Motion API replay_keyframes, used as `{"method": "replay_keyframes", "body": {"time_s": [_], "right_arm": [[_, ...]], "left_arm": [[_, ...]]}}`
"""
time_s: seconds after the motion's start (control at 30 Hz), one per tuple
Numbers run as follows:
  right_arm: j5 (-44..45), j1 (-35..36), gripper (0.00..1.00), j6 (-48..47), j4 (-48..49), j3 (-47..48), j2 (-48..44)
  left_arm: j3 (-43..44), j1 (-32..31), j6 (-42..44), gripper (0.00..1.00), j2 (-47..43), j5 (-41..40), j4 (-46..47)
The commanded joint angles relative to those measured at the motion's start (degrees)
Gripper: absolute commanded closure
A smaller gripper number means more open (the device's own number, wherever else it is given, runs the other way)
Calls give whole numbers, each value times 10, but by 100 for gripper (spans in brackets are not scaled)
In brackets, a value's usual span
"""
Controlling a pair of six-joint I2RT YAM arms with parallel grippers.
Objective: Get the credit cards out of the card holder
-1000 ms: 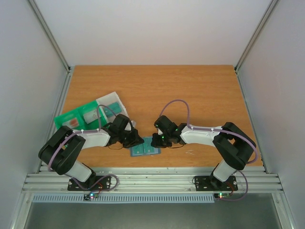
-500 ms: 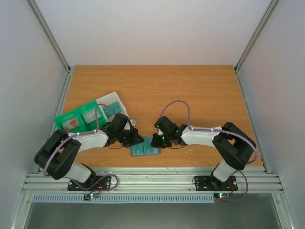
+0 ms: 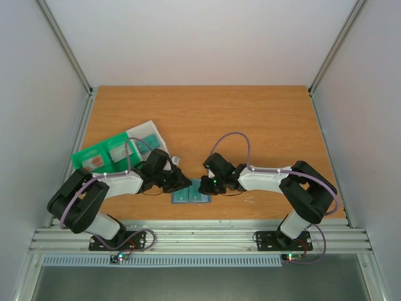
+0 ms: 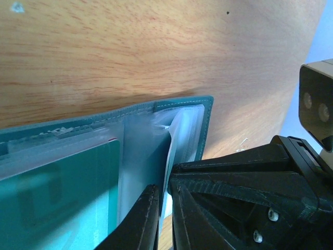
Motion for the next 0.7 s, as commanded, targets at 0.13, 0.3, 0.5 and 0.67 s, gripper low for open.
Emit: {"method": "replay_keyframes", "body": {"time_s": [0.13,0.3,0.5,0.67], "right_arm": [[16,0,93,1,-14,-16,4],[23,0,93,1,-16,-19,-1],[30,-3,93,-2,-17,-25,-13],[31,-7,93,-3,-15,-29,-18]], "left_arm": [[-6,-4,-5,100,1,14,51],[-4,-4,4,99,-7,10,37],[0,-3,14,100,-27,-7,-5],[5,-3,33,99,-59,-36,-54]]}}
